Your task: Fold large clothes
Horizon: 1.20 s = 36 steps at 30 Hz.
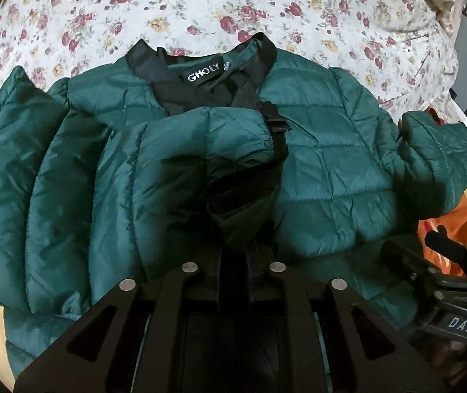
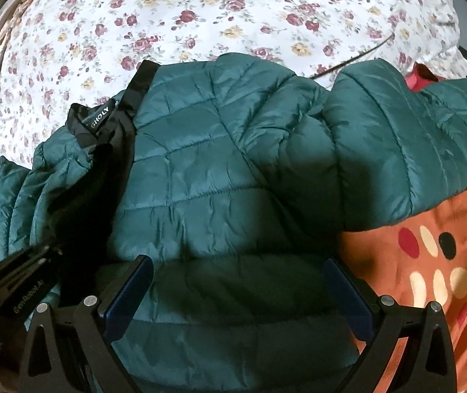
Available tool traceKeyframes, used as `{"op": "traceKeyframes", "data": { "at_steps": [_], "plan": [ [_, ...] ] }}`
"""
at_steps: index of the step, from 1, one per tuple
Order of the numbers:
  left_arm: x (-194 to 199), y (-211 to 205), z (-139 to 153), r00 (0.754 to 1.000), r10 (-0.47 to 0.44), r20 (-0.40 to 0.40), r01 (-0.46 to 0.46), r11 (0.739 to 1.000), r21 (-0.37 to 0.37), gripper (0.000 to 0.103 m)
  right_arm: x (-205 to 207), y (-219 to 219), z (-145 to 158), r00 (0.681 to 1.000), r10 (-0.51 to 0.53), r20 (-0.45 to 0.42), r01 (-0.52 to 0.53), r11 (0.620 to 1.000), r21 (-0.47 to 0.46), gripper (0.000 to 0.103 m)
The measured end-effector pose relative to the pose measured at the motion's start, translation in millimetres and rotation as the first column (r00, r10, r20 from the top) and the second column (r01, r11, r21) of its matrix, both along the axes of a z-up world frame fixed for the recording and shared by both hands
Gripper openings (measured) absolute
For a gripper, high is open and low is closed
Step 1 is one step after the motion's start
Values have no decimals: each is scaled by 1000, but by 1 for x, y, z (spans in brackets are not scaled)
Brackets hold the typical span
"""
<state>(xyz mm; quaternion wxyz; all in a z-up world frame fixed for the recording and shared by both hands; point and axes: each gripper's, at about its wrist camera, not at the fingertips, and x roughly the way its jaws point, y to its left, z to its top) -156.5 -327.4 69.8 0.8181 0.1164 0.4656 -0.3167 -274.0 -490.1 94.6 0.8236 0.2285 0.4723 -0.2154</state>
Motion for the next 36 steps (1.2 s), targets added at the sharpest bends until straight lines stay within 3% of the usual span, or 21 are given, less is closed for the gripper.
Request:
{"op": "traceKeyframes", "data": {
  "at_steps": [1,3,9,13,18,25,27,29,31,34,36],
  "plan": [
    [-2,1,1,1000,-11,-6,11,1000,0,21,-1,1,1,1000,-3,2,3,1000,0,103],
    [-5,4,5,999,-35,-29,35,999,-12,45,-3,3,4,1000,-8,8,8,1000,-7,103],
    [-20,45,50,999,-45,29,47,996,-78,63,1,11,15,999,1,38,-1,1000,1,103],
    [-17,86,74,997,3,81,4,997,-81,65,15,31,19,995,64,81,-65,998,18,103],
    [3,144,87,981,138,134,-128,988,-81,65,44,57,14,985,138,99,-144,988,48,103],
    [30,188,80,950,272,154,-263,962,-76,66,79,76,-1,977,165,134,-180,978,110,103],
    [39,193,70,947,293,129,-286,956,-66,66,91,81,-7,976,178,127,-192,975,109,94],
    [42,195,63,946,304,113,-299,952,-61,66,98,82,-13,974,191,124,-206,971,124,67],
    [45,195,57,944,312,104,-308,950,-54,65,103,83,-20,973,199,121,-215,967,140,53],
    [48,192,50,945,312,98,-309,950,-45,65,100,84,-20,963,218,155,-238,963,123,34],
    [50,189,48,945,312,98,-309,950,-43,65,97,84,-14,958,231,167,-249,964,97,28]
  ]
}}
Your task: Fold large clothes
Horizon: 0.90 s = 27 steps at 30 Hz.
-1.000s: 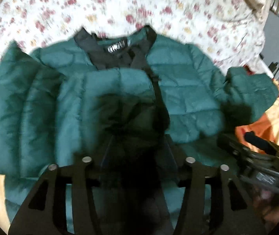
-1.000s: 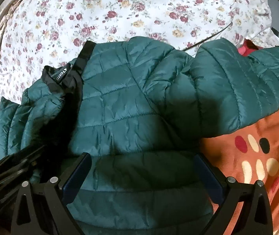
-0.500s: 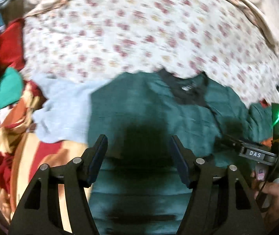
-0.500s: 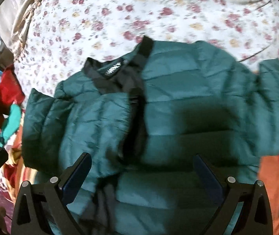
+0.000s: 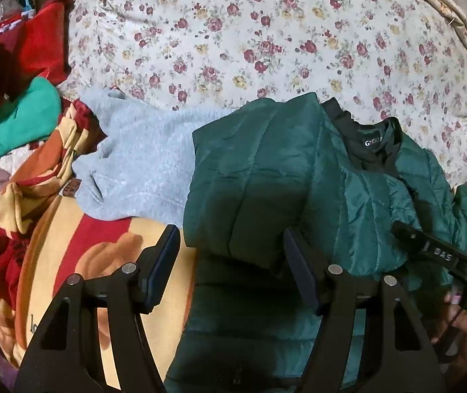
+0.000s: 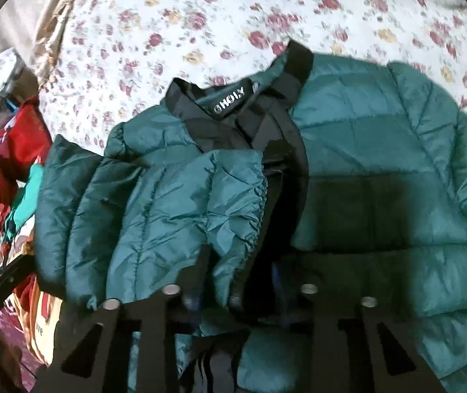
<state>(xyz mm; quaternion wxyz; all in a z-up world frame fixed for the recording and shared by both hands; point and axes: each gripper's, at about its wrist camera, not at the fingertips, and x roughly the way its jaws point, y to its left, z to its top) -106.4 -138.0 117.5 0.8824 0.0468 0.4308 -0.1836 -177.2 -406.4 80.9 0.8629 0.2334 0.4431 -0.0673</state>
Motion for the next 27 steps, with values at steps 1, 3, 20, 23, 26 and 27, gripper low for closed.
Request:
{"op": "traceKeyframes", "data": {
  "at_steps": [1,3,20,23,26,27],
  "plan": [
    [1,-1,0,1000,0,0,0,1000,-1,65,-3,-1,5,1000,-2,12,2,1000,-17,24],
    [2,-3,-2,1000,1,-3,-1,1000,-4,65,-8,-3,18,999,-3,52,6,998,-58,24],
    [11,-21,-10,1000,3,-20,-3,1000,-3,65,-30,-47,52,987,-80,139,110,968,-226,15],
    [16,-24,-13,1000,7,-20,-8,1000,-3,65,-33,-54,55,984,-101,149,135,961,-242,14],
    [19,-26,-20,999,12,-30,-12,1000,3,65,-36,-62,54,980,-133,146,170,946,-277,12],
    [20,-26,-23,999,14,-37,-14,1000,6,65,-37,-65,51,980,-144,140,179,941,-288,12]
  ]
}}
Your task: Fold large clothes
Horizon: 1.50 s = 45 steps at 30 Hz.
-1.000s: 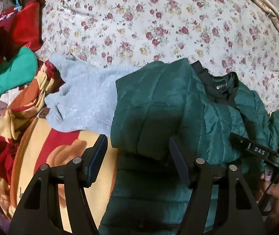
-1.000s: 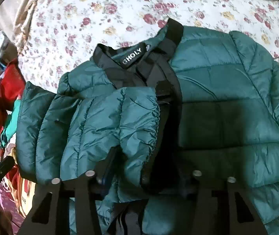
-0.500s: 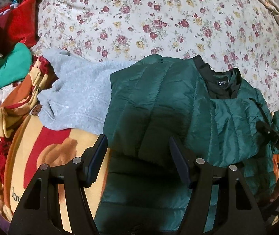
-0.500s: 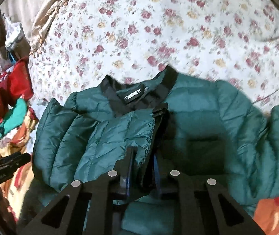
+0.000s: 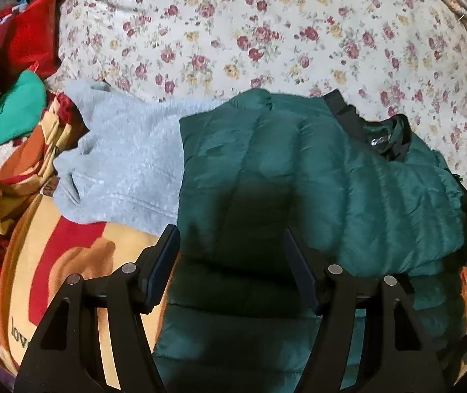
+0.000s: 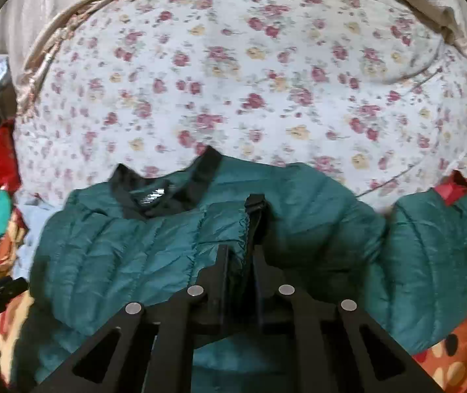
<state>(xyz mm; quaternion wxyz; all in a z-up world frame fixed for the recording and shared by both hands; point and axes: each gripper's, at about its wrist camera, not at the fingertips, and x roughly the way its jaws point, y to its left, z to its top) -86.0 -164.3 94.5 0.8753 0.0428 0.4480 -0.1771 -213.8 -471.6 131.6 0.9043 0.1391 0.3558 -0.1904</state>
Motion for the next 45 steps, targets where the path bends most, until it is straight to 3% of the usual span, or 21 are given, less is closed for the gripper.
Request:
{"op": "traceKeyframes", "data": {
  "at_steps": [2,6,10,12,13,14,16,20,23,26,30,32,38,45],
  "plan": [
    [2,0,-8,1000,6,-18,-6,1000,6,65,0,-6,-10,999,-22,-25,22,1000,-5,6],
    [8,4,-23,998,25,-60,-24,1000,6,65,5,-23,-45,993,-59,-103,64,997,52,6],
    [8,9,-16,998,29,-47,-30,1000,-8,65,-5,-31,-44,995,-84,-59,91,988,126,7],
    [6,11,-6,999,31,-15,-31,999,-17,65,-12,-31,-31,992,-117,-46,121,985,124,15],
    [5,11,-2,1000,32,0,-32,999,-22,65,-15,-30,-25,991,-125,-38,129,985,118,29],
    [5,10,3,999,33,15,-33,999,-30,65,-17,-28,-18,992,-124,-17,125,985,119,51],
    [7,8,10,999,39,33,-37,998,-43,65,-18,-19,-9,995,-98,23,95,989,117,74],
    [17,-8,10,999,29,25,-28,998,-48,65,5,10,-7,999,41,11,-42,995,96,75],
    [27,-28,5,999,19,40,-18,999,-26,66,29,35,-13,986,167,7,-166,979,114,75],
    [37,-45,-9,999,22,25,-22,1000,1,65,48,49,-25,972,236,-16,-234,969,74,74],
    [41,-62,-28,1000,26,-7,-26,999,29,66,65,38,-58,974,171,-147,-169,985,20,70],
    [38,-69,-31,1000,18,11,-18,999,32,71,62,21,-64,982,128,-136,-122,991,50,62],
    [30,-85,-38,999,-21,41,18,997,71,77,60,9,-68,984,106,-146,-102,994,35,61],
    [34,-81,-36,1000,-20,7,20,998,52,77,31,20,-33,992,109,-57,-103,990,95,61]
  ]
}}
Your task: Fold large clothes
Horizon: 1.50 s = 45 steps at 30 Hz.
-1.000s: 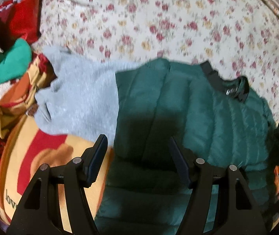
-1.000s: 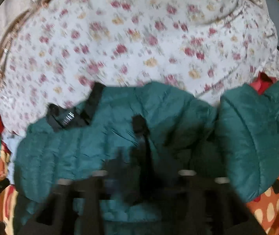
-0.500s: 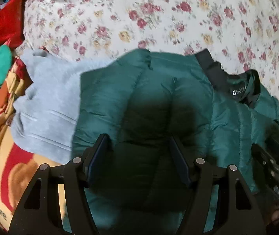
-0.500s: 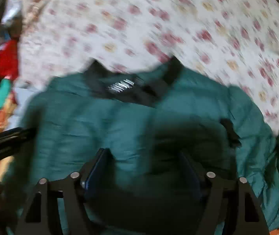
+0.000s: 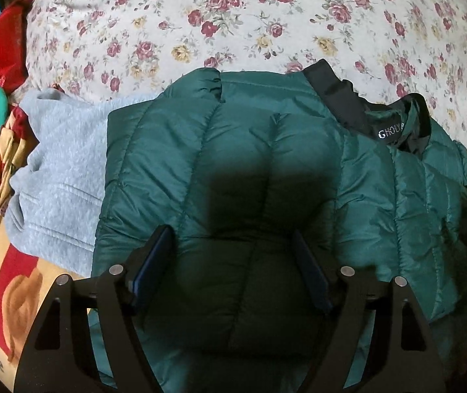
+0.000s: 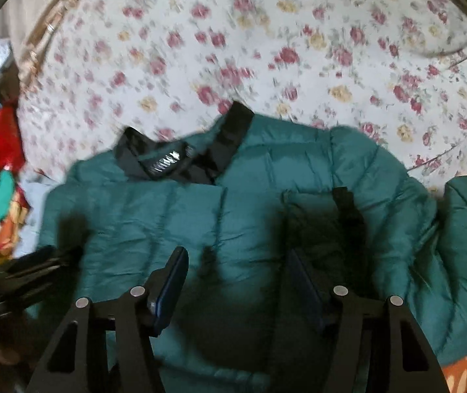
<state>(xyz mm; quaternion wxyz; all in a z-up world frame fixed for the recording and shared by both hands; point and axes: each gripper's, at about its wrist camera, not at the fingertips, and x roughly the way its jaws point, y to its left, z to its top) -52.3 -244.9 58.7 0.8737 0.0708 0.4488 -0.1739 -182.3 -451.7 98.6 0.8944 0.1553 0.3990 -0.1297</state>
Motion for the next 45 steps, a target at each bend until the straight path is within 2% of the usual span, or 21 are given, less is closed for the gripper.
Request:
{"op": "traceKeyframes", "data": {
  "at_steps": [4,8,11,15,19,21,27,30,33,35,45],
  "plan": [
    [0,-1,-1,1000,9,4,-9,1000,1,78,-7,12,1,999,49,-16,-49,999,-10,61],
    [0,-1,-3,1000,10,8,-10,1000,-1,79,-1,4,-29,995,23,-94,-27,999,-33,61],
    [0,-2,-3,1000,8,10,-8,1000,2,79,1,-4,-40,996,9,-84,-9,1000,4,61],
    [-1,-2,-3,1000,8,15,-8,1000,6,79,-5,-1,-28,996,10,-86,-11,1000,-11,61],
    [-1,-2,-4,1000,7,19,-8,1000,8,80,-27,2,-8,999,10,-40,-10,1000,-3,61],
    [-2,-3,-4,1000,8,23,-8,1000,11,80,-30,4,-7,999,10,-52,-11,1000,-18,62],
    [-7,-1,0,1000,6,25,-6,1000,12,80,-13,-1,-40,990,-7,-143,1,999,-35,63],
    [-17,3,7,1000,6,18,-6,1000,18,80,-12,2,-34,988,-4,-151,-5,998,-65,63],
    [-27,10,14,1000,5,10,-4,1000,-6,80,-22,-1,-22,992,-23,-126,20,999,-26,63],
    [-34,14,20,1000,4,15,-4,1000,-18,80,-29,-4,-15,994,-35,-101,35,999,-3,70],
    [-81,14,56,996,-51,79,55,997,-47,80,-61,0,16,996,-63,-56,63,998,-5,72]
  ]
}}
